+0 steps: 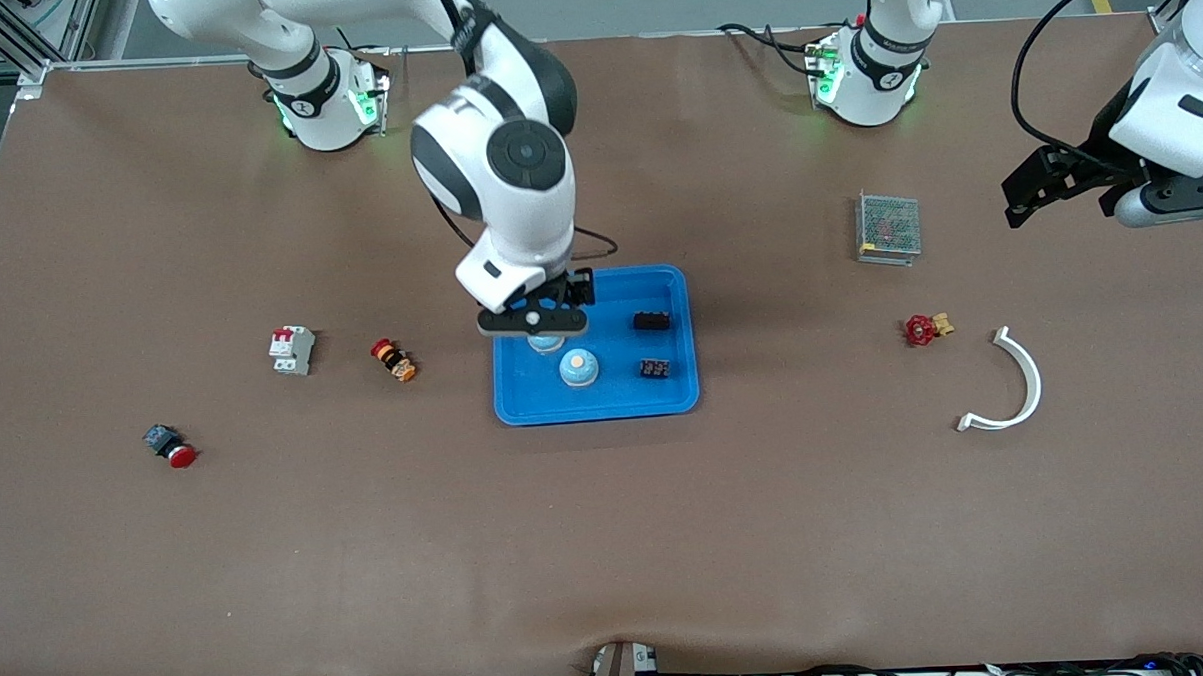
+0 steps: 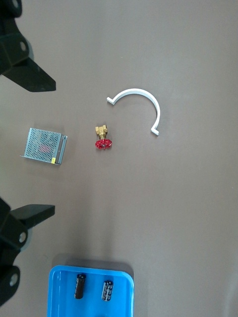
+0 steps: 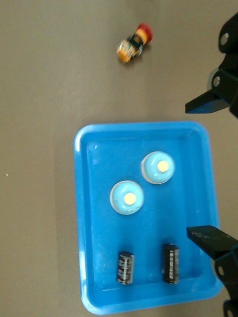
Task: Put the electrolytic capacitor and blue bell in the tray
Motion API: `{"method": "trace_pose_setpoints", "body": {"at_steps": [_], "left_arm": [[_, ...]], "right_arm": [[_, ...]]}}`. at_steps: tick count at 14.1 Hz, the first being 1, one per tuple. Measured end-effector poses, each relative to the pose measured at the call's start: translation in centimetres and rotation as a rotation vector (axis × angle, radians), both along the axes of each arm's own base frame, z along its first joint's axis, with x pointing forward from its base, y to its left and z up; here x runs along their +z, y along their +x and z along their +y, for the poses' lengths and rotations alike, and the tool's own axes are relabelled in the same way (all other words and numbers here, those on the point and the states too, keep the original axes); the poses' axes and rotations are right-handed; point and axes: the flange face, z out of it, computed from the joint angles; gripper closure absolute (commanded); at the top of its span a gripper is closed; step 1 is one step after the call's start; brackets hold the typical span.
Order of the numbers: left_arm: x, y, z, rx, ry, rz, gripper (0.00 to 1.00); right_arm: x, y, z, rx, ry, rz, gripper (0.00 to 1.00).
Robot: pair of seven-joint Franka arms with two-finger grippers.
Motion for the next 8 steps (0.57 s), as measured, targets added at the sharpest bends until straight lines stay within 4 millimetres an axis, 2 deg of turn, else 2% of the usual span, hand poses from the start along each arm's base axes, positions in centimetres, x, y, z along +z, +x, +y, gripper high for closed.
{"method": "trace_pose_setpoints", "body": {"at_steps": [4, 6, 8], "left_arm": [[0.0, 0.0, 0.1, 0.002, 0.000, -0.001, 0.00], [0.1, 0.0, 0.1, 0.003, 0.000, -0.001, 0.00], [0.1, 0.0, 0.2, 0.004, 0.000, -0.001, 0.00]], "right_arm": [[8.0, -2.6, -2.9, 0.076, -0.011, 0.003, 0.00], [11.2, -3.5, -6.1, 0.116, -0.007, -0.008, 0.00], [13.6, -4.2, -10.6, 0.140, -0.005, -0.017, 0.00]]}}
